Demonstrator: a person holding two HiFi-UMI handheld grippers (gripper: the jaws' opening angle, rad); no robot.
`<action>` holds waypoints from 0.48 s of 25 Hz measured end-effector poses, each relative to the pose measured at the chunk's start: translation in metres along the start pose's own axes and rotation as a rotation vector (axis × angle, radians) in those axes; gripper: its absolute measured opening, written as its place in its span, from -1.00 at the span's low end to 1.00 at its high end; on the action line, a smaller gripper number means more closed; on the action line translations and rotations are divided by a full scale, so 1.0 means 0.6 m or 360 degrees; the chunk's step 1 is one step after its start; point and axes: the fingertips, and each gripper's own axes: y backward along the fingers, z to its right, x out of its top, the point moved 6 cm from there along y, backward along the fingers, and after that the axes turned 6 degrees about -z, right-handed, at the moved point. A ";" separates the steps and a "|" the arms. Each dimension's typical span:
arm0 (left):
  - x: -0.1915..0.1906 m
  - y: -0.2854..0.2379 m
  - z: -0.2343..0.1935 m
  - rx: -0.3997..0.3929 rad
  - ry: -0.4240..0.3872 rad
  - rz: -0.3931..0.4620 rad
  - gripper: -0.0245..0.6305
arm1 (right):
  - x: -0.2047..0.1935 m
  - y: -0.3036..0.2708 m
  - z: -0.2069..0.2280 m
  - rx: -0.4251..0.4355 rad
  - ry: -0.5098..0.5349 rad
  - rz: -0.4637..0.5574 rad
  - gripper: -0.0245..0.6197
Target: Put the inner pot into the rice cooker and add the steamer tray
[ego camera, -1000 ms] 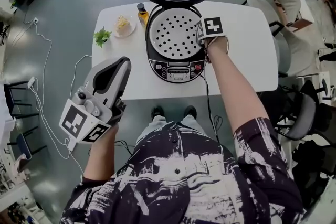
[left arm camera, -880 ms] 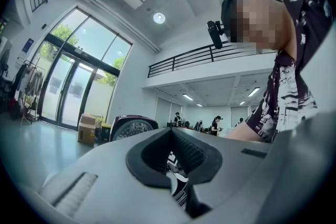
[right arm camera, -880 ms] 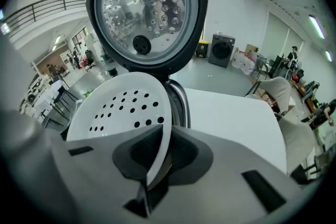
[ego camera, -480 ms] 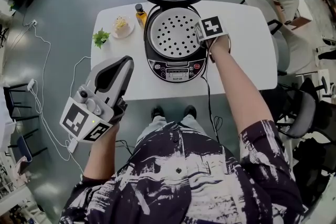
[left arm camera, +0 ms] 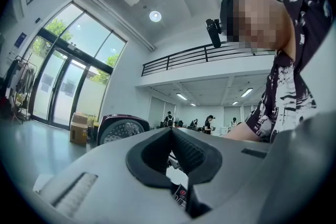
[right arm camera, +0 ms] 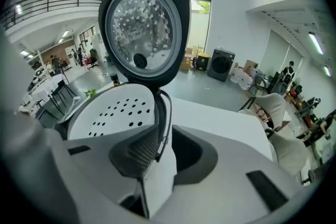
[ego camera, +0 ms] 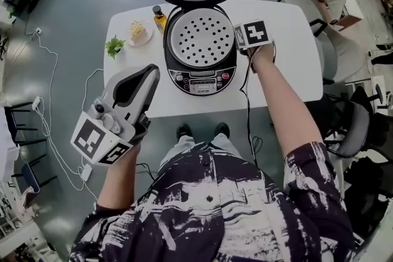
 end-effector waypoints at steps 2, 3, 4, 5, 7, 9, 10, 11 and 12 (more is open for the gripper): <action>-0.002 0.000 0.002 0.0005 0.0001 -0.0004 -0.91 | -0.021 -0.013 0.001 -0.0018 -0.0002 -0.0047 -0.73; -0.003 0.001 0.002 0.0011 0.0003 -0.0007 -0.91 | -0.028 -0.018 0.001 -0.0028 0.0001 -0.0057 -0.74; -0.004 0.003 0.002 0.0019 0.0005 -0.0010 -0.91 | -0.032 -0.020 0.002 -0.0046 0.0002 -0.0051 -0.74; -0.006 0.004 0.002 0.0026 0.0007 -0.0012 -0.91 | -0.032 -0.019 0.005 -0.0074 -0.0003 -0.0028 -0.74; -0.007 0.006 0.001 0.0037 0.0010 -0.0015 -0.91 | -0.022 -0.009 0.014 -0.0138 -0.0028 0.0060 -0.74; -0.009 0.008 0.001 0.0045 0.0015 -0.0016 -0.91 | -0.007 0.003 0.016 -0.0156 -0.0051 0.0163 -0.75; -0.010 0.009 0.001 0.0048 0.0017 -0.0015 -0.91 | 0.000 0.008 0.012 -0.0149 -0.0051 0.0209 -0.77; -0.011 0.010 0.001 0.0050 0.0019 -0.0014 -0.91 | 0.005 0.009 0.006 -0.0134 -0.0041 0.0243 -0.78; -0.012 0.011 0.001 0.0052 0.0021 -0.0014 -0.91 | 0.008 0.008 0.000 -0.0115 -0.0025 0.0262 -0.78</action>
